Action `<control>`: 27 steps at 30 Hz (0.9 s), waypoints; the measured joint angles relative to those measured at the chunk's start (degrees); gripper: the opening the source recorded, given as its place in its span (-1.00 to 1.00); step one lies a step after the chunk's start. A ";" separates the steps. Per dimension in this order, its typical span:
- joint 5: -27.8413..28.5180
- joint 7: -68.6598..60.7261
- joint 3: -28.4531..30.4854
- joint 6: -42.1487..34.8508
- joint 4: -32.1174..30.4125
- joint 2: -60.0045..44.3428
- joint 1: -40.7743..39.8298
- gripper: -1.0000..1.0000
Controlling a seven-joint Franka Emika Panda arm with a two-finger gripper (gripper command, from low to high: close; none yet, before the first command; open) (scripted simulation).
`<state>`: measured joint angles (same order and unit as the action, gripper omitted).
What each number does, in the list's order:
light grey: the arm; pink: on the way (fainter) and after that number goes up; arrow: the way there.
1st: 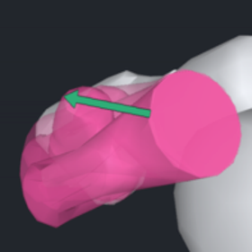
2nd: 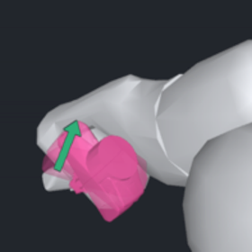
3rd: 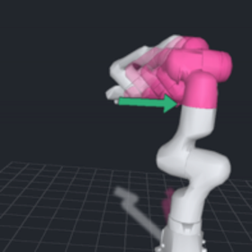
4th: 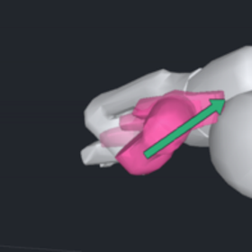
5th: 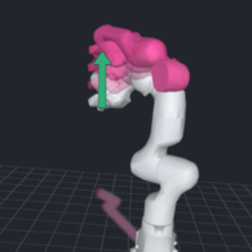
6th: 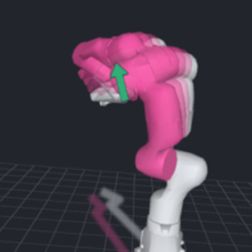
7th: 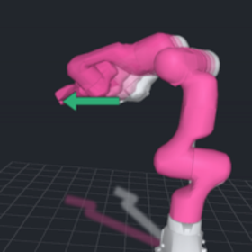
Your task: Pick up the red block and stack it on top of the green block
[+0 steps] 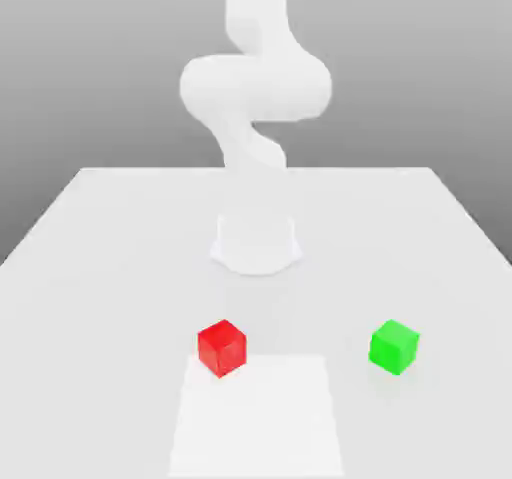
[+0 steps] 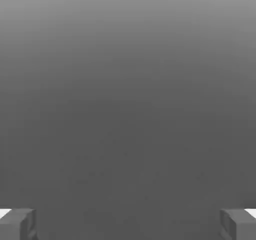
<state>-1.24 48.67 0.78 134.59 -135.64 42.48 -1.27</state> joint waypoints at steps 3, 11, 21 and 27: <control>-1.58 4.26 0.39 4.02 -5.41 -5.06 -1.85 0.00; -3.95 17.15 -1.58 15.07 -19.89 -18.77 -6.30 0.00; -2.06 34.73 -6.26 29.74 -34.34 -36.52 -12.11 0.00; -1.52 34.97 -6.04 35.29 -33.29 -43.10 -12.25 0.00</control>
<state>-2.76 83.64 -5.26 169.88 -168.93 -0.62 -13.52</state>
